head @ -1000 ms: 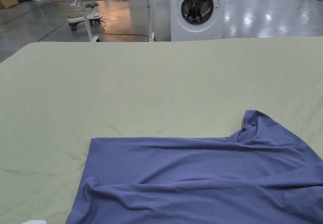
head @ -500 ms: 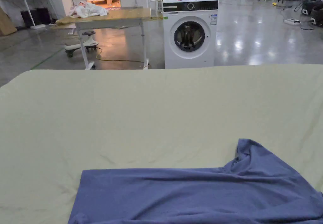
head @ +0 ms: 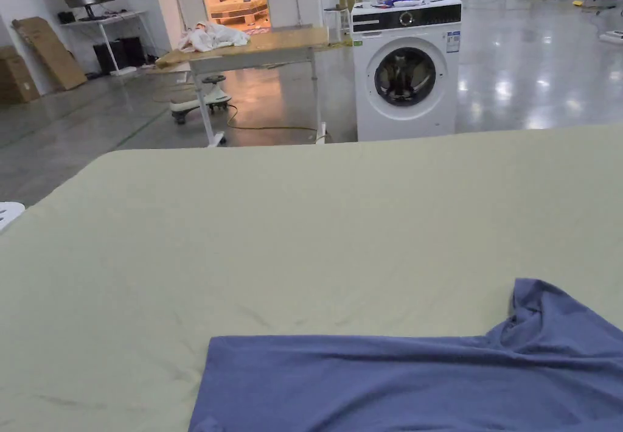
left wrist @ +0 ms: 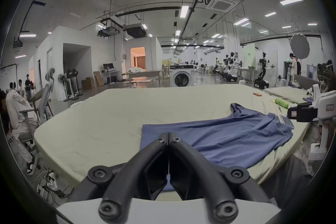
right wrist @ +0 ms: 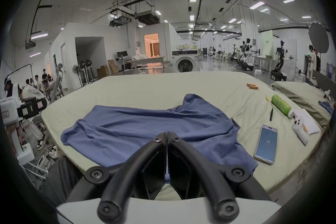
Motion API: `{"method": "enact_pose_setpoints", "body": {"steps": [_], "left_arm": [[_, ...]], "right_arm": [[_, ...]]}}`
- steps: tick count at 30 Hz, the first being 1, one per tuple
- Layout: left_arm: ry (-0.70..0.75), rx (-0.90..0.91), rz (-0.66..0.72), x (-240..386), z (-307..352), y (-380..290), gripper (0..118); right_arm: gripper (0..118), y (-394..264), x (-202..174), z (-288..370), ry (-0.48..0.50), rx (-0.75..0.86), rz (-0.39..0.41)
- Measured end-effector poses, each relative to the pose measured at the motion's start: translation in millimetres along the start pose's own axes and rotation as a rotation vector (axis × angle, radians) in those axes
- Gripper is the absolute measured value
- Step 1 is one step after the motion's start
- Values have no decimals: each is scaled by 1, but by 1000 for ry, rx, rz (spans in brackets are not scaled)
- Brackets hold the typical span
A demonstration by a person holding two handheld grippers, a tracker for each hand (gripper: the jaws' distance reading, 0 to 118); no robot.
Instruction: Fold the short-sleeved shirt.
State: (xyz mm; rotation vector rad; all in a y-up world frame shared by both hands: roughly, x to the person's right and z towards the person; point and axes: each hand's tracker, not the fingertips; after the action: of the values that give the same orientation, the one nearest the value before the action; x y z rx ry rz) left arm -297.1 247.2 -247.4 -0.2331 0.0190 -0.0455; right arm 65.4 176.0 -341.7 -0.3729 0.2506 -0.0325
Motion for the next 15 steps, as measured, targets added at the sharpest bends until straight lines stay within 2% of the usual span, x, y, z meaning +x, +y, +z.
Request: {"method": "enact_pose_setpoints", "body": {"steps": [4,9,13,15], "left_arm": [[-45,-20,13,-1,0,3,0],[-54,-50,33,-8,-20,16,0],[-34,-138,61,-24,-74,18,0],[-62,-248,97,-41,-119,24,10]], "right_arm": [[0,0,-1,0,-26,-2,27],[0,6,2,-2,-20,5,14],[0,5,3,-6,-7,13,-2],[0,3,5,-9,-8,-1,-7]]}}
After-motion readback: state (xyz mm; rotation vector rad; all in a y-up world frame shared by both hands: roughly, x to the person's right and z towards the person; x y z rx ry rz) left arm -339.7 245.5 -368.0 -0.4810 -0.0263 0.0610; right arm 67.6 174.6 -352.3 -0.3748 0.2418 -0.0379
